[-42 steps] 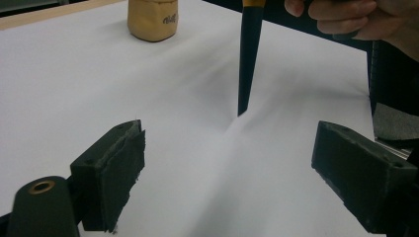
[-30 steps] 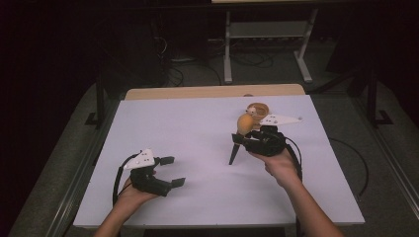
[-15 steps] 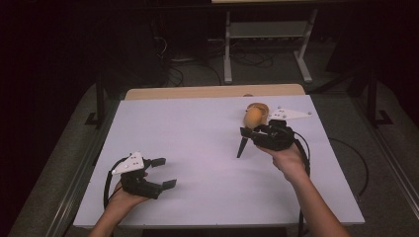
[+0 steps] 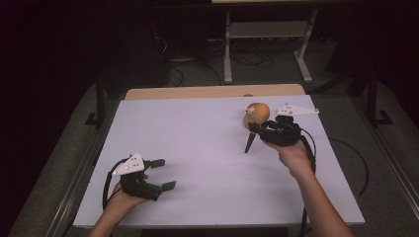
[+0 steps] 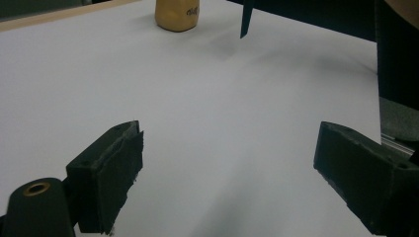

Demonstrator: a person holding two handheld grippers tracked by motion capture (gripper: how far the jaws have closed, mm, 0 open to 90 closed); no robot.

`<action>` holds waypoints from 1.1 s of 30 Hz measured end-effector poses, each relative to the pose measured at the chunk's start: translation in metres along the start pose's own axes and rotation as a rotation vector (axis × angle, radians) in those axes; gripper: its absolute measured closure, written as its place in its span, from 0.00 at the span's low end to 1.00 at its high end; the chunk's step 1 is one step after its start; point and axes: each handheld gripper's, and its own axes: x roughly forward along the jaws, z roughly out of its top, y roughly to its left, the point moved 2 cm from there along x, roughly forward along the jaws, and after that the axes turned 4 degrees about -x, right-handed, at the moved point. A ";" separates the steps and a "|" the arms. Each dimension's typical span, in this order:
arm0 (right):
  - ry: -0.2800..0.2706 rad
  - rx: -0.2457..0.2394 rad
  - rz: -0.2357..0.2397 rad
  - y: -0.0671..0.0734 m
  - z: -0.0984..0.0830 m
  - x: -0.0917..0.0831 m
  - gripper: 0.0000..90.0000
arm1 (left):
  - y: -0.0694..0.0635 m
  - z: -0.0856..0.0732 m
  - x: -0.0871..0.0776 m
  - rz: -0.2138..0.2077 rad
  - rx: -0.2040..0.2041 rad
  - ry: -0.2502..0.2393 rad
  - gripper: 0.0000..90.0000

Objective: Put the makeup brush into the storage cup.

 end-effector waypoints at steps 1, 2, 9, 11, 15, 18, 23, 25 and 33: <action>0.001 0.002 -0.003 -0.001 0.000 0.000 0.71 | 0.000 0.000 0.000 0.001 0.001 0.001 0.12; -0.001 0.002 -0.009 -0.002 0.000 -0.001 0.71 | 0.001 0.000 -0.001 0.001 -0.002 0.001 0.12; -0.009 0.017 -0.045 -0.014 0.000 -0.007 0.71 | 0.003 -0.001 -0.002 0.012 -0.002 -0.008 0.12; -0.011 0.020 -0.053 -0.017 0.000 -0.008 0.71 | 0.003 -0.001 -0.002 0.011 -0.001 -0.010 0.12; -0.014 0.024 -0.069 -0.021 0.000 -0.010 0.71 | 0.004 -0.001 -0.001 0.011 -0.009 -0.007 0.12; -0.017 0.031 -0.087 -0.025 -0.001 -0.012 0.71 | 0.003 -0.001 -0.001 0.007 -0.012 -0.011 0.13; -0.019 0.023 -0.114 -0.031 -0.001 -0.015 0.71 | 0.002 -0.001 0.000 0.006 -0.009 -0.007 0.13; -0.017 0.020 -0.130 -0.033 0.000 -0.015 0.71 | 0.002 0.000 0.000 0.003 -0.006 -0.007 0.14; -0.013 0.009 -0.178 -0.042 0.006 -0.013 0.71 | 0.001 0.001 -0.001 -0.003 -0.008 -0.018 0.14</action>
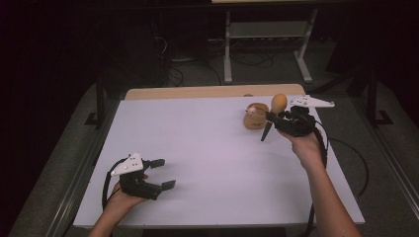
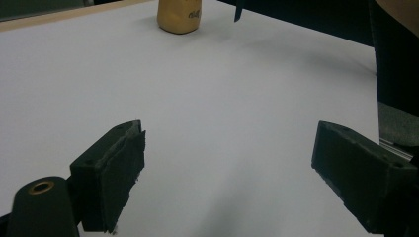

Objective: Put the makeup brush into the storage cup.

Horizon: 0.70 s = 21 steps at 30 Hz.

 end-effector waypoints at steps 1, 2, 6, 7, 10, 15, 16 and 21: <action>-0.002 0.000 -0.004 -0.001 0.001 0.001 0.71 | 0.000 0.000 0.000 0.000 0.000 0.000 0.14; -0.003 -0.001 -0.008 -0.002 0.002 0.001 0.71 | 0.000 0.000 0.000 0.001 0.001 0.001 0.14; 0.002 0.004 -0.024 -0.006 0.003 0.004 0.71 | -0.001 0.001 0.000 0.000 0.002 -0.005 0.14; 0.002 0.005 -0.031 -0.007 0.003 0.004 0.71 | -0.001 0.001 0.000 0.000 0.004 -0.006 0.14; -0.001 0.009 -0.045 -0.012 0.004 0.005 0.71 | -0.001 0.001 0.000 -0.001 0.002 -0.006 0.14; -0.005 0.006 -0.065 -0.018 0.009 0.006 0.71 | -0.002 0.001 0.000 -0.002 -0.004 -0.011 0.14; -0.008 0.010 -0.067 -0.018 0.010 0.007 0.71 | -0.002 0.001 0.000 -0.002 -0.004 -0.011 0.14; -0.015 0.007 -0.080 -0.021 0.013 0.009 0.71 | -0.002 0.002 0.000 -0.004 -0.005 -0.013 0.14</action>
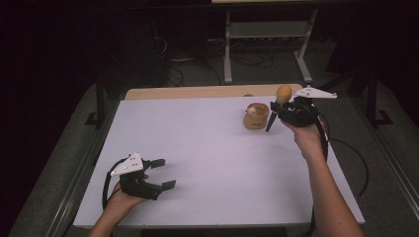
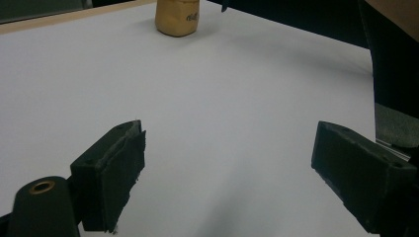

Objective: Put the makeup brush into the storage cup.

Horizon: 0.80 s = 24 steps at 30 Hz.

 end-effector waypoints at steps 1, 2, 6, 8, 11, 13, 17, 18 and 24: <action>0.001 -0.001 -0.005 0.000 0.001 0.000 0.71 | 0.000 0.000 0.000 0.002 0.002 0.000 0.14; 0.001 -0.002 -0.008 0.000 0.002 0.001 0.71 | 0.000 0.000 0.000 0.003 0.002 0.000 0.14; -0.004 -0.008 -0.012 0.000 0.007 0.001 0.71 | 0.000 0.000 -0.001 0.002 -0.004 -0.003 0.14; -0.010 -0.012 -0.013 0.000 0.010 0.000 0.71 | 0.000 0.000 -0.001 0.003 0.000 -0.002 0.14; -0.017 -0.019 -0.015 0.000 0.015 0.000 0.71 | 0.000 0.000 0.000 0.006 -0.001 -0.001 0.14; -0.017 -0.016 -0.016 0.000 0.017 0.000 0.71 | 0.000 0.000 0.000 0.006 0.002 0.000 0.14; -0.024 -0.029 -0.019 0.001 0.025 0.000 0.71 | 0.000 0.000 0.000 0.005 0.000 0.001 0.14; -0.026 -0.026 -0.019 0.001 0.026 0.000 0.71 | 0.000 0.000 0.000 0.006 0.000 0.000 0.14; -0.040 -0.024 -0.028 0.000 0.034 0.001 0.71 | 0.000 0.000 0.000 0.004 -0.003 -0.002 0.14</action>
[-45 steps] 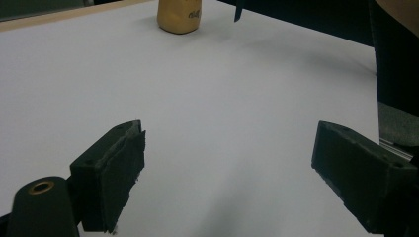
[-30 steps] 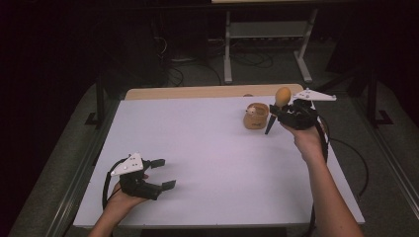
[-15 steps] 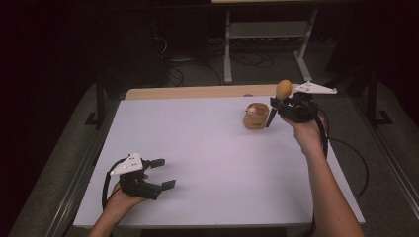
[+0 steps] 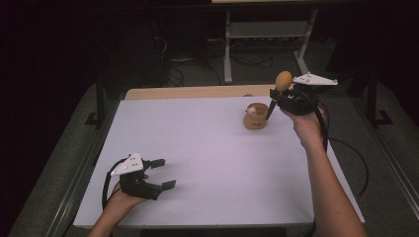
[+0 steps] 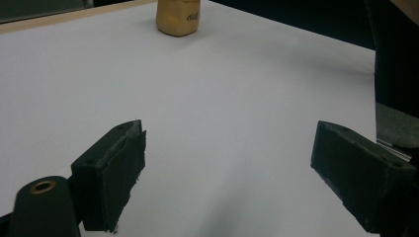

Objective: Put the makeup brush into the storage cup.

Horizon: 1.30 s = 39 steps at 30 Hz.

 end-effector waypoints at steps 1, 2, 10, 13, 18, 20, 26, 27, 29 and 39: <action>-0.004 -0.003 -0.001 -0.001 0.001 0.000 0.71 | 0.000 0.000 0.000 0.001 0.002 0.002 0.14; -0.005 -0.003 -0.004 -0.001 0.002 0.001 0.71 | 0.000 0.000 0.000 0.001 -0.002 -0.001 0.14; -0.023 0.005 -0.018 -0.004 0.008 0.008 0.71 | 0.001 0.001 -0.001 0.006 0.002 0.001 0.14; -0.029 0.008 -0.018 -0.004 0.010 0.012 0.71 | 0.000 0.001 -0.001 0.004 0.003 0.001 0.14; -0.020 0.007 -0.016 -0.003 0.008 0.023 0.71 | 0.000 0.001 -0.001 0.009 -0.006 -0.006 0.14; -0.015 0.004 -0.018 -0.003 0.007 0.027 0.71 | 0.000 0.001 -0.002 0.009 -0.004 -0.005 0.14; -0.007 0.001 -0.025 -0.003 0.003 0.038 0.71 | 0.000 0.001 -0.002 0.009 -0.008 -0.006 0.14; -0.006 0.000 -0.028 -0.004 0.002 0.039 0.71 | 0.000 0.001 -0.002 0.008 -0.006 -0.006 0.14; -0.002 -0.002 -0.032 -0.004 0.001 0.042 0.71 | 0.000 0.001 -0.002 0.010 -0.002 -0.005 0.14; 0.037 0.001 -0.041 -0.006 -0.006 0.056 0.71 | 0.000 0.001 -0.002 0.009 -0.003 -0.007 0.14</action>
